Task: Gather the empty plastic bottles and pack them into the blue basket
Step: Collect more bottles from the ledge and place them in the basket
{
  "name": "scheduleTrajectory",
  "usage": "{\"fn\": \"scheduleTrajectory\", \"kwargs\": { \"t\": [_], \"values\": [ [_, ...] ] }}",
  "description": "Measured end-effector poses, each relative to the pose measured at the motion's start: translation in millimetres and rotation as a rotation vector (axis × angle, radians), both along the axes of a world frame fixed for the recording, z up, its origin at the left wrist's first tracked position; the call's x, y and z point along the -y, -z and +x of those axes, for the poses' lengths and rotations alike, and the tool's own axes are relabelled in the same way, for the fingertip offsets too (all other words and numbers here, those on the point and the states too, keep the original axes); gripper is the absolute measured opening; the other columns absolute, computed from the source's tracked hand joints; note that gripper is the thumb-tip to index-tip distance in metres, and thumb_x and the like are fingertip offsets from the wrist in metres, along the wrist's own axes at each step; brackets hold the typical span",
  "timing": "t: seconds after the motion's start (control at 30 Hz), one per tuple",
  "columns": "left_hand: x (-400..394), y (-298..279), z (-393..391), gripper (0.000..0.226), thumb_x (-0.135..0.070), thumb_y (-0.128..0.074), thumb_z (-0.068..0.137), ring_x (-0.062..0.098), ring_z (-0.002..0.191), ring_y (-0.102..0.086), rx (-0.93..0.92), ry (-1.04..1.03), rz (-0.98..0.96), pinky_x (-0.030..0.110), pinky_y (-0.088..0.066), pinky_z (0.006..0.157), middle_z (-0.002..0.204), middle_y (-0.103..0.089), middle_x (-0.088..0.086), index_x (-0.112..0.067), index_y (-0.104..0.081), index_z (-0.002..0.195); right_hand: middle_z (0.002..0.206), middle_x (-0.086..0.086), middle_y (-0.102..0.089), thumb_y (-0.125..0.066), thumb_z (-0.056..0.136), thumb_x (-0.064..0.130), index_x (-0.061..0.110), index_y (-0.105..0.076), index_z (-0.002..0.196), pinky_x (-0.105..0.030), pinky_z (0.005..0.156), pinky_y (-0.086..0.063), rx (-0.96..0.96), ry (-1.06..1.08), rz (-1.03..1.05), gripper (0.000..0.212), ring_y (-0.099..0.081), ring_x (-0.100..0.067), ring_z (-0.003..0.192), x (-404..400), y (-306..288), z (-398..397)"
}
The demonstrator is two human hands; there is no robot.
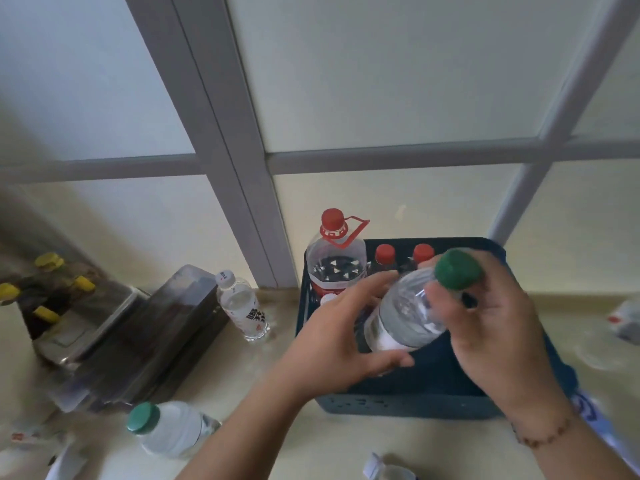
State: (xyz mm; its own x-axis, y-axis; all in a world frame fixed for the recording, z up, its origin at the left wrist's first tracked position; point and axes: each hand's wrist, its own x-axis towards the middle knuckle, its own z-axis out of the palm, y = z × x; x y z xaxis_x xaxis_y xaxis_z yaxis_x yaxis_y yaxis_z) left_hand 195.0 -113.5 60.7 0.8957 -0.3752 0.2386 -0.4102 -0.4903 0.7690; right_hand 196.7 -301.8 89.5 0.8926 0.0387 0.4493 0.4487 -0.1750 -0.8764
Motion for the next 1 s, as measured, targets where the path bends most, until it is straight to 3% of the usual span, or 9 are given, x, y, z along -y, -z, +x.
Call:
{"fn": "scheduleTrajectory", "kwargs": {
  "t": [0.13, 0.2, 0.27, 0.43, 0.57, 0.67, 0.83, 0.93, 1.0],
  "values": [
    [-6, 18, 2, 0.117, -0.051, -0.082, 0.075, 0.012, 0.11, -0.066, -0.002, -0.001, 0.275, 0.037, -0.055, 0.093, 0.131, -0.064, -0.011, -0.035, -0.002, 0.157, 0.09, 0.008, -0.065, -0.065, 0.084, 0.044, 0.024, -0.062, 0.103, -0.036, 0.065, -0.058, -0.071, -0.097, -0.19, 0.028, -0.065, -0.015, 0.083, -14, 37, 0],
    [-9, 28, 2, 0.119, -0.059, -0.078, 0.075, 0.02, 0.108, -0.066, 0.066, -0.019, 0.46, 0.034, -0.053, 0.093, 0.128, -0.067, -0.004, -0.031, 0.003, 0.158, 0.094, 0.013, -0.065, -0.067, 0.083, 0.047, 0.029, -0.062, 0.104, -0.027, 0.067, -0.056, -0.154, -0.157, -0.231, 0.028, -0.065, -0.012, 0.087, -21, 51, -1],
    [-14, 38, 1, 0.115, -0.069, -0.071, 0.074, 0.022, 0.111, -0.065, 0.143, -0.036, 0.578, 0.033, -0.047, 0.096, 0.126, -0.069, -0.004, -0.031, -0.002, 0.158, 0.095, 0.017, -0.065, -0.072, 0.08, 0.04, 0.035, -0.062, 0.102, -0.015, 0.068, -0.051, -0.228, -0.207, -0.269, 0.024, -0.064, -0.008, 0.09, -24, 60, -1],
    [-18, 44, 4, 0.084, -0.075, -0.065, 0.071, 0.019, 0.09, -0.07, 0.25, -0.049, 0.583, 0.03, -0.051, 0.076, 0.1, -0.074, -0.007, -0.035, -0.04, 0.141, 0.09, 0.015, -0.063, -0.079, 0.075, 0.027, 0.03, -0.063, 0.097, -0.013, 0.069, -0.049, -0.296, -0.228, -0.375, 0.027, -0.062, -0.005, 0.088, -28, 71, 4],
    [-21, 50, 6, 0.095, -0.069, -0.068, 0.073, 0.02, 0.095, -0.069, 0.22, -0.028, 0.611, 0.027, -0.05, 0.074, 0.11, -0.072, -0.005, -0.032, -0.031, 0.152, 0.091, 0.01, -0.062, -0.082, 0.073, 0.03, 0.027, -0.06, 0.088, -0.018, 0.063, -0.054, -0.376, -0.24, -0.4, 0.026, -0.062, -0.008, 0.084, -29, 78, 5],
    [-28, 55, 6, 0.089, -0.062, -0.07, 0.069, 0.019, 0.087, -0.072, 0.32, 0.012, 0.58, 0.026, -0.055, 0.065, 0.104, -0.075, -0.006, -0.026, -0.044, 0.146, 0.095, 0.011, -0.063, -0.085, 0.071, 0.032, 0.033, -0.06, 0.087, -0.017, 0.073, -0.053, -0.421, -0.273, -0.459, 0.03, -0.063, -0.003, 0.087, -27, 82, 9],
    [-36, 58, 1, 0.059, -0.035, -0.077, 0.079, 0.018, 0.109, -0.066, 0.395, 0.075, 0.53, 0.033, -0.058, 0.084, 0.129, -0.066, -0.004, -0.022, -0.06, 0.134, 0.102, 0.011, -0.067, -0.084, 0.072, 0.032, 0.029, -0.063, 0.102, -0.03, 0.087, -0.056, -0.487, -0.348, -0.495, 0.036, -0.063, -0.003, 0.098, -23, 86, 16],
    [-39, 56, -6, 0.048, -0.041, -0.063, 0.094, 0.019, 0.121, -0.059, 0.455, 0.134, 0.613, 0.035, -0.048, 0.098, 0.142, -0.058, -0.005, -0.023, -0.057, 0.139, 0.104, 0.013, -0.066, -0.082, 0.073, 0.037, 0.034, -0.06, 0.102, -0.032, 0.087, -0.055, -0.513, -0.426, -0.539, 0.037, -0.063, -0.003, 0.098, -13, 80, 18],
    [-40, 56, -13, 0.055, -0.054, -0.05, 0.099, 0.019, 0.13, -0.053, 0.413, 0.133, 0.675, 0.04, -0.038, 0.107, 0.147, -0.053, -0.008, -0.027, -0.047, 0.147, 0.108, 0.017, -0.064, -0.078, 0.074, 0.045, 0.039, -0.058, 0.107, -0.032, 0.091, -0.054, -0.527, -0.482, -0.594, 0.039, -0.061, -0.001, 0.102, -6, 73, 16]
  ]
}}
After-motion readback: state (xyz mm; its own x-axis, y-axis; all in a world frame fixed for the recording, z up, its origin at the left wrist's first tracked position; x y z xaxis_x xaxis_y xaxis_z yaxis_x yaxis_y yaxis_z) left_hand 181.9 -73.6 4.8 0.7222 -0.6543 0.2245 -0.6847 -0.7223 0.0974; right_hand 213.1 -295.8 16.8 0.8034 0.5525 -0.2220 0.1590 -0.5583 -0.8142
